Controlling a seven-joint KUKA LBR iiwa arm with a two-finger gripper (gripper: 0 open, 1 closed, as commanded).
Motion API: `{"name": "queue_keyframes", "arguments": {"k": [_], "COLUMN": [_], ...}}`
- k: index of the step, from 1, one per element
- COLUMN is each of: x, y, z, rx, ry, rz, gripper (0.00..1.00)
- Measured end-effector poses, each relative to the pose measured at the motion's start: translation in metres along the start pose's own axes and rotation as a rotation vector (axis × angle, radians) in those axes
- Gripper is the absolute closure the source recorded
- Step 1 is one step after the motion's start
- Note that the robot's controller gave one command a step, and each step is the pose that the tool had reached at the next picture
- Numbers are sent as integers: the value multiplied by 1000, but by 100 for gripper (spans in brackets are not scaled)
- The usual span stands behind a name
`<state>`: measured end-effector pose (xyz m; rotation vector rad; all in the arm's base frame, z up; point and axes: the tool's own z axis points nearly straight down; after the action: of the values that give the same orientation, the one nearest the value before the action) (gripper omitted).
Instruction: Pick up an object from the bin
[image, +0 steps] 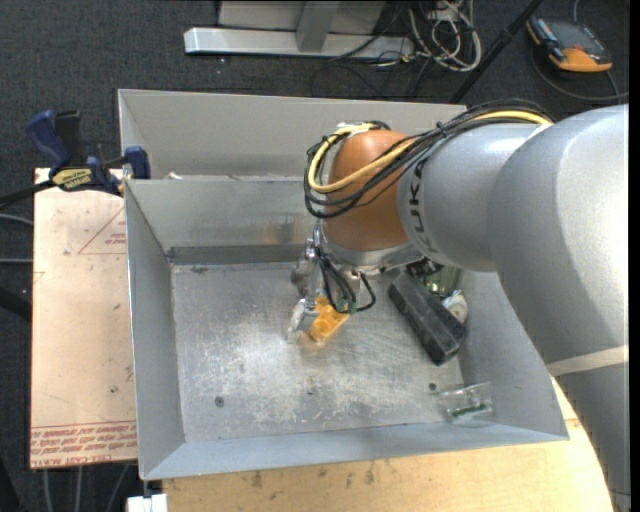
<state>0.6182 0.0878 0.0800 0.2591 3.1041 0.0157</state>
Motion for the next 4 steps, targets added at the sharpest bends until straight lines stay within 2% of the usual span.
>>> {"name": "queue_keyframes", "arguments": {"k": [1, 2, 3, 4], "x": [-8, 2, 2, -12], "y": [-24, -81, -81, -63], "z": [-27, -7, -7, -33], "rx": [10, 5, 5, 11], "ry": [28, 12, 11, 24], "rz": [45, 13, 13, 1], "gripper": [0, 100, 100, 100]}}
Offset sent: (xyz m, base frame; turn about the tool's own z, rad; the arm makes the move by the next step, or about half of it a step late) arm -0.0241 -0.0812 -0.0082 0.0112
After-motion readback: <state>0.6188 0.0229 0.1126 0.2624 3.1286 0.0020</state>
